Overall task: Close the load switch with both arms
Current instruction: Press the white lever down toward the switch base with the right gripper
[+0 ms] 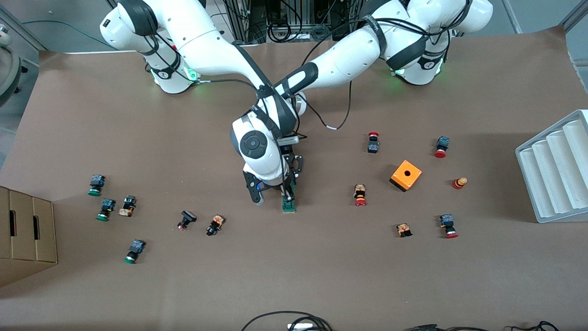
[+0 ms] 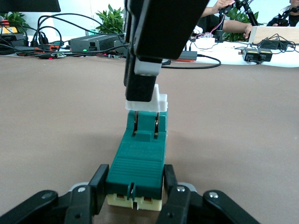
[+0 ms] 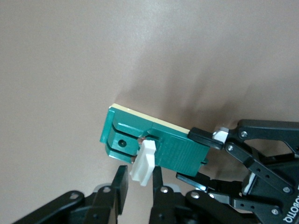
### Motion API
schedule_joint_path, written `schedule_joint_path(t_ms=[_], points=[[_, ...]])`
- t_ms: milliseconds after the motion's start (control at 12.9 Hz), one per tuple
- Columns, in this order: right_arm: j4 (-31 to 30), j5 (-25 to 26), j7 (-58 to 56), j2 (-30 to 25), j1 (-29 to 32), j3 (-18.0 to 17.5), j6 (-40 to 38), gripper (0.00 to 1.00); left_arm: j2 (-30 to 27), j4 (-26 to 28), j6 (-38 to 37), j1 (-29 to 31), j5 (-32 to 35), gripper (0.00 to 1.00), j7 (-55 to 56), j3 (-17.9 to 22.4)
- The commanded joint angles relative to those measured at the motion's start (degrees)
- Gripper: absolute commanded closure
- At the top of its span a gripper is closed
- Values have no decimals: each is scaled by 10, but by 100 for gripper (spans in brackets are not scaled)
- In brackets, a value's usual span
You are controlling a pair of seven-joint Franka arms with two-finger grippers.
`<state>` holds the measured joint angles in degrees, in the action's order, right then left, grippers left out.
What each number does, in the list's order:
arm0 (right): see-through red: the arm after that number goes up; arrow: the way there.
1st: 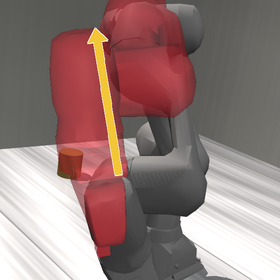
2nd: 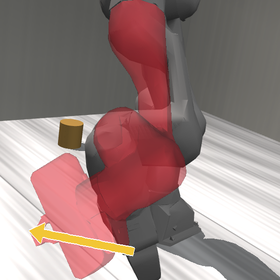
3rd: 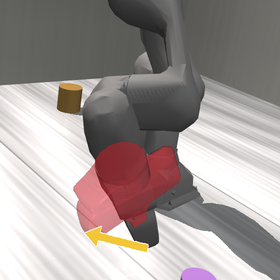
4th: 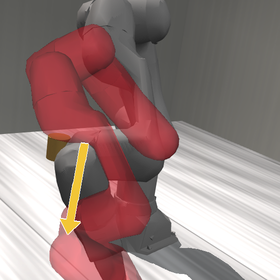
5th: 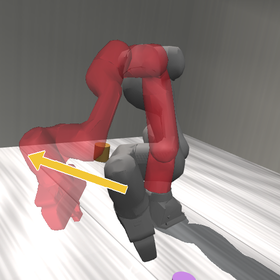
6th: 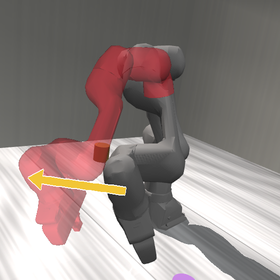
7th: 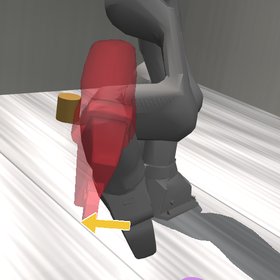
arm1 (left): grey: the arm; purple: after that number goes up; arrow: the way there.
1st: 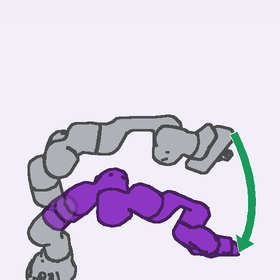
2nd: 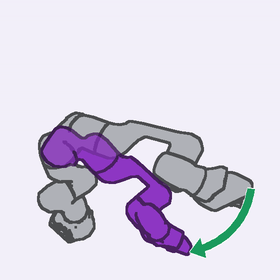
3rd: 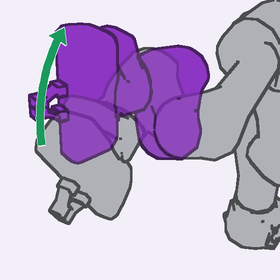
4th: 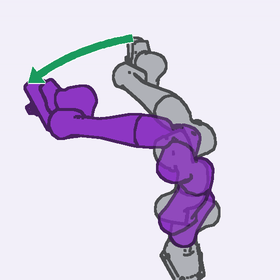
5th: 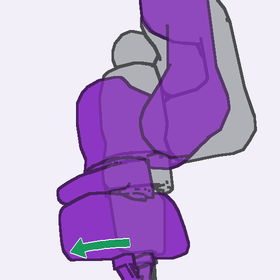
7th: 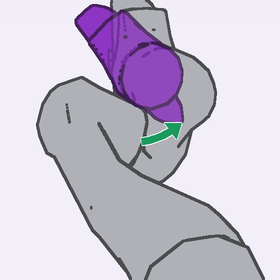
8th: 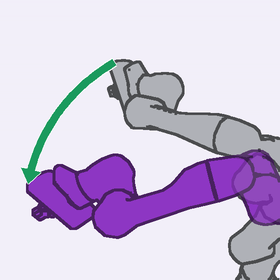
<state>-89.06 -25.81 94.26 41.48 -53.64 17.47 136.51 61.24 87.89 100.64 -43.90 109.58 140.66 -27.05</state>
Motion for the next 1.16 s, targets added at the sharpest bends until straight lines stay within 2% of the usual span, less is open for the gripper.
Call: schedule_joint_path(t_ms=[0, 388, 1087], points=[[34, -9, -13, 16, 13, 4, -11, 74, -2, -1, -5, -4, -3, 45, -7, 2], [44, -9, -14, 21, 22, 3, -10, 77, -2, -1, -4, -3, -2, 45, -7, 2], [108, -9, -14, 80, 35, 3, -5, 77, -3, -1, -3, -2, -2, 45, -7, 2]])
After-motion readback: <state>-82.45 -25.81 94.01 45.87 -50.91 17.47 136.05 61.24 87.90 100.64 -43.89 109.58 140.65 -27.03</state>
